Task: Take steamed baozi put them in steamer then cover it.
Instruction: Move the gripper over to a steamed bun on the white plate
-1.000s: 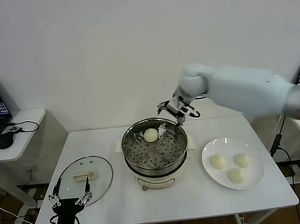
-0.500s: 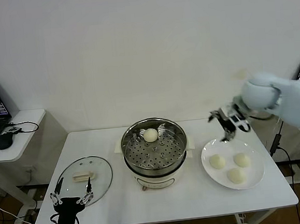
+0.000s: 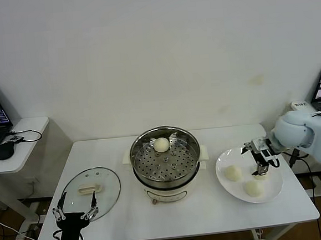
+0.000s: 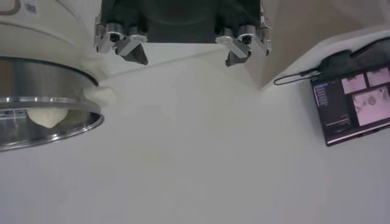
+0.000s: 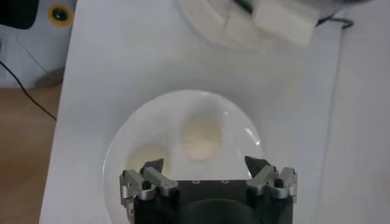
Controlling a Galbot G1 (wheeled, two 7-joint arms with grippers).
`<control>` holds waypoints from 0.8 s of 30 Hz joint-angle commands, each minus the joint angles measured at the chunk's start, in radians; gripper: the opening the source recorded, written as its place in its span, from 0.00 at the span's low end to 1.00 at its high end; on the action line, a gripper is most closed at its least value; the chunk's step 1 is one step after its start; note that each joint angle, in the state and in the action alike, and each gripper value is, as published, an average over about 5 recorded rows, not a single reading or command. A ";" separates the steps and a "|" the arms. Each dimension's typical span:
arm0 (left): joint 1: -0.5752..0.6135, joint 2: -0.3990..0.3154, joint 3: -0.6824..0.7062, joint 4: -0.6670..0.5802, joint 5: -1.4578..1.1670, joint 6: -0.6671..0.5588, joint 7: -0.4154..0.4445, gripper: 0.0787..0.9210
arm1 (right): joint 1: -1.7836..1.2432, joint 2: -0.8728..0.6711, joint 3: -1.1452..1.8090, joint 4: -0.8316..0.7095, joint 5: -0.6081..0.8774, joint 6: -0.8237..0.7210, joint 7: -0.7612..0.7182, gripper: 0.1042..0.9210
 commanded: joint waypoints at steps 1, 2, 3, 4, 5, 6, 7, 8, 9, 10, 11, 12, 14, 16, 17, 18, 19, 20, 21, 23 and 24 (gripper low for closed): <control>0.003 0.002 -0.004 0.004 0.002 0.006 0.001 0.88 | -0.228 0.058 0.173 -0.138 -0.060 0.015 0.017 0.88; 0.004 0.001 -0.006 0.005 0.002 0.006 0.002 0.88 | -0.239 0.075 0.181 -0.156 -0.061 0.020 0.023 0.88; 0.004 0.001 -0.006 0.005 0.003 0.006 0.002 0.88 | -0.249 0.091 0.189 -0.170 -0.063 0.023 0.025 0.88; 0.004 0.000 -0.007 0.005 0.004 0.006 0.002 0.88 | -0.259 0.106 0.198 -0.185 -0.065 0.026 0.026 0.88; 0.004 0.000 -0.008 0.005 0.005 0.007 0.003 0.88 | -0.268 0.122 0.206 -0.200 -0.069 0.029 0.028 0.88; 0.005 -0.001 -0.009 0.005 0.007 0.007 0.004 0.88 | -0.275 0.137 0.213 -0.214 -0.072 0.031 0.029 0.88; 0.005 -0.001 -0.009 0.005 0.009 0.007 0.004 0.88 | -0.281 0.151 0.220 -0.227 -0.074 0.034 0.030 0.88; 0.006 -0.001 -0.010 0.004 0.010 0.007 0.005 0.88 | -0.287 0.163 0.226 -0.239 -0.076 0.037 0.031 0.88; 0.007 -0.001 -0.010 0.005 0.012 0.007 0.005 0.88 | -0.291 0.175 0.232 -0.249 -0.077 0.039 0.031 0.88; 0.007 -0.002 -0.011 0.006 0.013 0.007 0.006 0.88 | -0.296 0.188 0.236 -0.260 -0.079 0.041 0.032 0.88; 0.008 -0.002 -0.012 0.007 0.013 0.007 0.006 0.88 | -0.299 0.198 0.240 -0.270 -0.080 0.043 0.033 0.88; 0.008 -0.002 -0.012 0.008 0.014 0.007 0.006 0.88 | -0.302 0.208 0.243 -0.278 -0.082 0.044 0.034 0.88; 0.007 -0.002 -0.013 0.011 0.015 0.007 0.006 0.88 | -0.307 0.224 0.248 -0.293 -0.085 0.046 0.036 0.88; 0.007 -0.003 -0.014 0.013 0.016 0.006 0.006 0.88 | -0.311 0.238 0.253 -0.305 -0.087 0.049 0.040 0.88; 0.006 -0.003 -0.014 0.013 0.016 0.006 0.006 0.88 | -0.312 0.244 0.256 -0.310 -0.088 0.050 0.041 0.88; 0.006 -0.003 -0.014 0.013 0.016 0.006 0.007 0.88 | -0.314 0.250 0.258 -0.315 -0.088 0.050 0.042 0.88; 0.006 -0.003 -0.014 0.013 0.017 0.006 0.007 0.88 | -0.315 0.254 0.261 -0.318 -0.088 0.050 0.042 0.88; 0.006 -0.003 -0.014 0.012 0.017 0.007 0.007 0.88 | -0.316 0.258 0.262 -0.320 -0.088 0.049 0.042 0.88; 0.006 -0.004 -0.014 0.013 0.017 0.006 0.007 0.88 | -0.317 0.261 0.264 -0.322 -0.089 0.048 0.041 0.88; 0.006 -0.005 -0.014 0.014 0.017 0.006 0.007 0.88 | -0.319 0.266 0.266 -0.326 -0.093 0.046 0.040 0.88; 0.005 -0.005 -0.014 0.015 0.017 0.006 0.007 0.88 | -0.320 0.268 0.268 -0.328 -0.096 0.045 0.039 0.88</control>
